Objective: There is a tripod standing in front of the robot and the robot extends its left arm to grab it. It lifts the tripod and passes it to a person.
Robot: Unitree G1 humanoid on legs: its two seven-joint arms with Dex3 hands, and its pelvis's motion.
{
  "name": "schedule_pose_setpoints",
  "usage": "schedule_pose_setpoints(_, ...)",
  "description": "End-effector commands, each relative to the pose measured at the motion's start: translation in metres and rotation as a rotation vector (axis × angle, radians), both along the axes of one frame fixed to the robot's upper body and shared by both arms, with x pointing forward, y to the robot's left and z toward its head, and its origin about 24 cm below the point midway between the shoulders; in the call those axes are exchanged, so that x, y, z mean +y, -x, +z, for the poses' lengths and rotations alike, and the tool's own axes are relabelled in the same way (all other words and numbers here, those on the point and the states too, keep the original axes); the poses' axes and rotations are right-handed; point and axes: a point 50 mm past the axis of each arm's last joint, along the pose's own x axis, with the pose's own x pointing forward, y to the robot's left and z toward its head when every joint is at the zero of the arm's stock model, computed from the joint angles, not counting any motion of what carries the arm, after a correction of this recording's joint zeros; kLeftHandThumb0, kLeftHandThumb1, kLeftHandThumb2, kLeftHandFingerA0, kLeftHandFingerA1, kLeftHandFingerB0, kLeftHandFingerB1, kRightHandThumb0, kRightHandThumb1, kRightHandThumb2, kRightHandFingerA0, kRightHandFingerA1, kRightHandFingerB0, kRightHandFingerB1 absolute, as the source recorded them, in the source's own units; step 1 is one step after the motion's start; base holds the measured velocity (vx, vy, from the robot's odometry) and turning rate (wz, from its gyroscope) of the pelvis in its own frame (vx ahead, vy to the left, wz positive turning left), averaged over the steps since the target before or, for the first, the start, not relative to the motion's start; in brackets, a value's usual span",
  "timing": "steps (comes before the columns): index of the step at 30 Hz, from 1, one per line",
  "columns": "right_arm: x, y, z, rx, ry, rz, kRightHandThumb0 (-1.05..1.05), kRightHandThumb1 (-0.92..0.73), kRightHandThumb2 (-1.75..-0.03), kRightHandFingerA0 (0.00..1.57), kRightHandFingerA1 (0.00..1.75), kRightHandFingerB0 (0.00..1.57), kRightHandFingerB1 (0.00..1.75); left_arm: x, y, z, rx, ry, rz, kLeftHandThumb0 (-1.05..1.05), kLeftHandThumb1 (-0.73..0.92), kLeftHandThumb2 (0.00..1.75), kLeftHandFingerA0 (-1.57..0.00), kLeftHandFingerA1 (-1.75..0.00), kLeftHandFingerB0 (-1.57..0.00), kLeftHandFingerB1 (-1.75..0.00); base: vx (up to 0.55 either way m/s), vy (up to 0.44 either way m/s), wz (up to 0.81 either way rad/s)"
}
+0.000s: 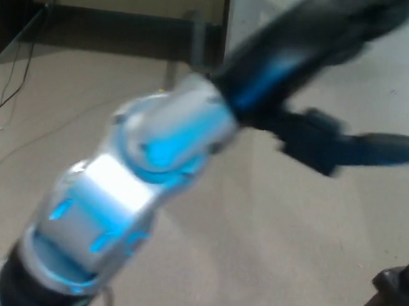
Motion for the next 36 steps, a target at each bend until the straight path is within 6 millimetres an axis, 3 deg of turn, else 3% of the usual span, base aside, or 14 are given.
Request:
schedule_pose_setpoints(1, -0.010, -0.004, 0.007, -0.015, 0.037, 0.001, -0.41, -0.74, -0.62, 0.65, 0.43, 0.44, 0.35, 0.047, -0.015, -0.036, 0.008, 0.014, 0.136, -0.81, 0.49, 0.56, 0.00, 0.00, 0.00, 0.00, 0.00, 0.000, 0.00)
schedule_pose_setpoints(4, -0.010, -0.009, 0.009, -0.021, 0.035, -0.003, -0.42, -0.72, -0.62, 0.62, 0.40, 0.43, 0.35, 0.069, -0.016, -0.065, 0.084, 0.049, 0.205, -0.81, 0.46, 0.56, 0.00, 0.00, 0.00, 0.00, 0.00, 0.000, 0.00)
schedule_pose_setpoints(5, -0.010, -0.009, 0.009, -0.019, 0.028, -0.011, -0.42, -0.74, -0.62, 0.63, 0.43, 0.43, 0.35, 0.090, -0.011, -0.101, 0.190, 0.083, 0.266, -0.77, 0.45, 0.55, 0.00, 0.00, 0.00, 0.00, 0.00, 0.000, 0.00)
schedule_pose_setpoints(11, -0.012, -0.005, 0.008, -0.019, 0.035, 0.003, -0.42, -0.74, -0.62, 0.65, 0.44, 0.43, 0.35, 0.150, 0.012, -0.193, 0.369, 0.076, 0.525, -0.70, 0.45, 0.55, 0.00, -0.01, 0.00, 0.00, 0.00, 0.000, 0.00)
schedule_pose_setpoints(13, -0.011, -0.008, 0.009, -0.024, 0.033, 0.000, -0.42, -0.74, -0.62, 0.65, 0.44, 0.43, 0.35, 0.179, 0.025, -0.231, 0.465, 0.064, 0.657, -0.67, 0.44, 0.56, 0.00, -0.03, 0.00, 0.00, 0.00, 0.000, 0.00)
schedule_pose_setpoints(14, -0.009, -0.008, 0.008, -0.020, 0.030, 0.004, -0.41, -0.74, -0.62, 0.64, 0.43, 0.43, 0.35, 0.193, 0.034, -0.248, 0.508, 0.032, 0.722, -0.69, 0.41, 0.77, 0.00, -0.14, 0.00, 0.00, 0.00, 0.000, 0.00)
schedule_pose_setpoints(19, -0.012, -0.002, 0.007, -0.011, 0.028, 0.002, -0.42, -0.72, -0.62, 0.60, 0.40, 0.42, 0.34, 0.248, 0.080, -0.313, 0.701, -0.164, 0.939, -0.40, 0.44, 0.56, -0.06, -0.28, -0.07, -0.23, 0.00, 0.000, 0.00)
schedule_pose_setpoints(20, -0.012, -0.001, 0.007, -0.011, 0.025, 0.000, -0.42, -0.72, -0.62, 0.60, 0.40, 0.42, 0.34, 0.253, 0.084, -0.316, 0.711, -0.180, 0.953, -0.40, 0.44, 0.56, -0.06, -0.28, -0.07, -0.23, 0.00, 0.000, 0.00)
schedule_pose_setpoints(21, -0.013, -0.001, 0.007, -0.008, 0.023, -0.003, -0.42, -0.73, -0.62, 0.59, 0.40, 0.42, 0.34, 0.264, 0.092, -0.326, 0.757, -0.232, 1.016, -0.26, 0.32, 0.86, -0.02, -0.49, 0.00, -0.46, 0.00, 0.000, 0.00)
schedule_pose_setpoints(22, -0.013, -0.001, 0.007, -0.010, 0.022, -0.002, -0.48, -0.61, -0.88, 0.52, 0.54, 0.37, 0.48, 0.272, 0.100, -0.332, 0.788, -0.241, 1.060, -0.44, 0.46, 0.63, -0.17, -0.38, -0.17, -0.33, 0.00, 0.000, 0.00)
schedule_pose_setpoints(23, -0.013, -0.002, 0.007, -0.012, 0.022, -0.005, -0.42, -0.74, -0.62, 0.62, 0.42, 0.44, 0.35, 0.279, 0.107, -0.337, 0.805, -0.273, 1.100, -0.24, 0.38, 0.91, -0.09, -0.52, -0.07, -0.49, 0.00, 0.000, 0.00)
schedule_pose_setpoints(29, -0.007, -0.006, 0.005, -0.020, 0.019, -0.019, -0.41, -0.74, -0.62, 0.63, 0.43, 0.44, 0.35, 0.290, 0.110, -0.346, 0.870, -0.334, 1.140, -0.20, 0.36, 0.89, -0.12, -0.52, -0.10, -0.50, 0.00, 0.000, 0.00)
schedule_pose_setpoints(30, -0.007, -0.005, 0.005, -0.019, 0.018, -0.021, -0.41, -0.74, -0.62, 0.62, 0.42, 0.45, 0.35, 0.291, 0.111, -0.348, 0.879, -0.345, 1.135, -0.38, 0.46, 0.62, -0.24, -0.39, -0.23, -0.35, 0.00, 0.000, 0.00)
schedule_pose_setpoints(36, -0.007, 0.000, 0.003, -0.008, 0.020, -0.017, -0.43, -0.72, -0.62, 0.62, 0.41, 0.43, 0.35, 0.297, 0.115, -0.354, 0.936, -0.326, 1.139, -0.42, 0.48, 0.66, -0.29, -0.41, -0.28, -0.38, 0.00, 0.000, 0.00)
